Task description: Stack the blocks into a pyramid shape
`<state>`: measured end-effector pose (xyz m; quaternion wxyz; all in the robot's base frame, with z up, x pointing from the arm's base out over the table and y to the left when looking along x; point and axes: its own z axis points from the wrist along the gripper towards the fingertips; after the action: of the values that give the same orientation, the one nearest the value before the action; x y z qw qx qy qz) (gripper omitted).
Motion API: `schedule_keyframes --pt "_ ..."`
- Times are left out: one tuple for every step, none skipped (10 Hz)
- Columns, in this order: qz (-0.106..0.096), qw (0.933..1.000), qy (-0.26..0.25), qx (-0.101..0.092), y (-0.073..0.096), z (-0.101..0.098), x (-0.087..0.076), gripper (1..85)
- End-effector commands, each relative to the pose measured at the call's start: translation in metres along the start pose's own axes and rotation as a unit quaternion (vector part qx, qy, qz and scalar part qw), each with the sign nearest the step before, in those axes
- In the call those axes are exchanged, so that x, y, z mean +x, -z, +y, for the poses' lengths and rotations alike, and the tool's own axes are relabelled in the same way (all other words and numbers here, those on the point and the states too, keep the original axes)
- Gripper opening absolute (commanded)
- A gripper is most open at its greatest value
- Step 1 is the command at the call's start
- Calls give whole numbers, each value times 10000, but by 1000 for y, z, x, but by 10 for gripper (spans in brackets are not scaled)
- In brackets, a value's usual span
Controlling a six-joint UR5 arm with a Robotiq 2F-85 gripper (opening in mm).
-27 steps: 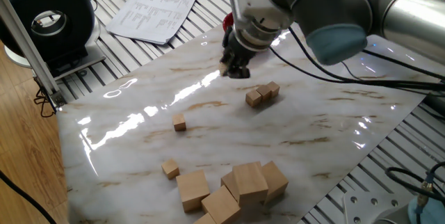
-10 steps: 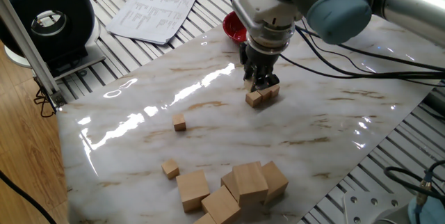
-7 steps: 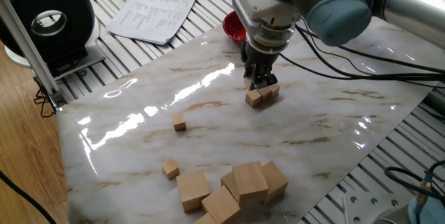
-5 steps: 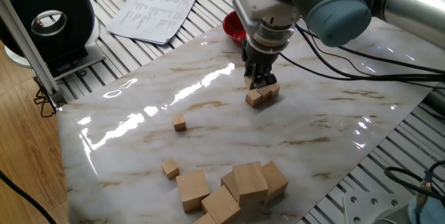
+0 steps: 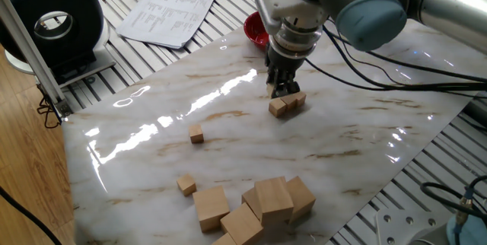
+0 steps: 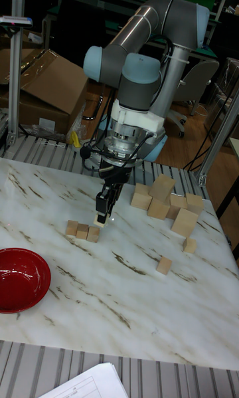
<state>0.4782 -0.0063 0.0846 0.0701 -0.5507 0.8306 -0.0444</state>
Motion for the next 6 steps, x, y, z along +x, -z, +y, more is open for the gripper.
schedule_keyframes --pt "1 9999 34 -95 5 -9 7 10" --pt "11 9999 97 -100 6 -15 12 10" --pt "3 9998 148 -120 7 -20 16 10" --pt "-4 9997 193 -122 7 -23 19 10" --pt "-5 9996 255 -122 5 -24 22 10" --pt "-1 9994 325 -112 3 -26 27 10"
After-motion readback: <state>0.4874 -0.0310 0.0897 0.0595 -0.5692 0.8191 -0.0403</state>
